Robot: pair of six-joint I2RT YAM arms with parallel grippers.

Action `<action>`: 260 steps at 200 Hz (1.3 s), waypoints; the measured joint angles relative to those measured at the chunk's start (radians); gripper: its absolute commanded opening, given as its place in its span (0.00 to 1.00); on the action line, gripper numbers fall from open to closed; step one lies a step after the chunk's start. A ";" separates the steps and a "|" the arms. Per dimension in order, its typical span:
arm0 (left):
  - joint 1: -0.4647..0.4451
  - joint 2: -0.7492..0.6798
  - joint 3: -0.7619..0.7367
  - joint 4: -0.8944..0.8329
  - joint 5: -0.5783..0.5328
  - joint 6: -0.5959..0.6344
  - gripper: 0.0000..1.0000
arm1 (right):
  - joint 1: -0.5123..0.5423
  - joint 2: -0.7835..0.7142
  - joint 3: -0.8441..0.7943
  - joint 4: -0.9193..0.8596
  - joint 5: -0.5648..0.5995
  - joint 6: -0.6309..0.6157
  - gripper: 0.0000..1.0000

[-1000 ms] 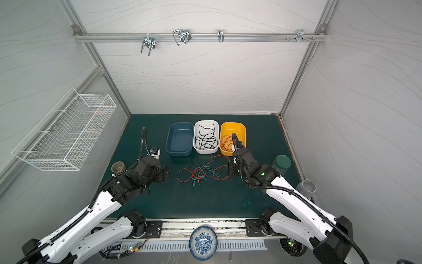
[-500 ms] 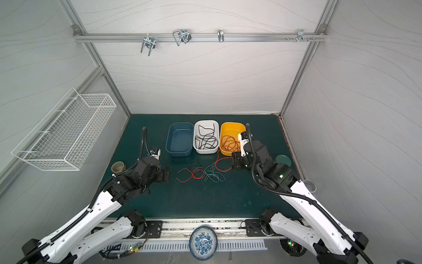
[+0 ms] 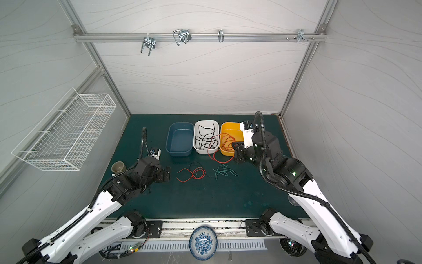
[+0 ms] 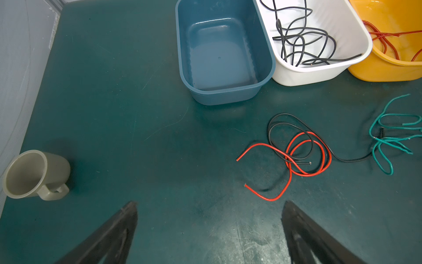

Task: Untangle the cables
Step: 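Carry the red cable with the right gripper over the yellow bin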

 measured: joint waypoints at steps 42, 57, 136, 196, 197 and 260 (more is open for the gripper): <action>0.000 0.000 0.000 0.000 0.002 0.002 0.99 | 0.000 0.025 0.069 -0.024 -0.001 -0.040 0.00; 0.000 0.000 0.000 0.000 0.003 0.003 0.99 | 0.000 0.029 0.090 -0.029 0.013 -0.055 0.00; 0.000 0.000 0.000 0.000 0.000 0.003 1.00 | -0.048 0.101 0.117 -0.043 0.110 -0.132 0.00; 0.000 0.004 0.000 0.000 0.000 0.003 1.00 | -0.209 0.184 0.117 -0.034 0.097 -0.151 0.00; 0.000 0.005 0.000 0.000 0.000 0.003 1.00 | -0.212 0.186 0.117 -0.034 0.097 -0.152 0.00; 0.000 0.012 0.000 0.000 0.000 0.003 1.00 | -0.265 0.301 0.108 0.023 0.167 -0.152 0.00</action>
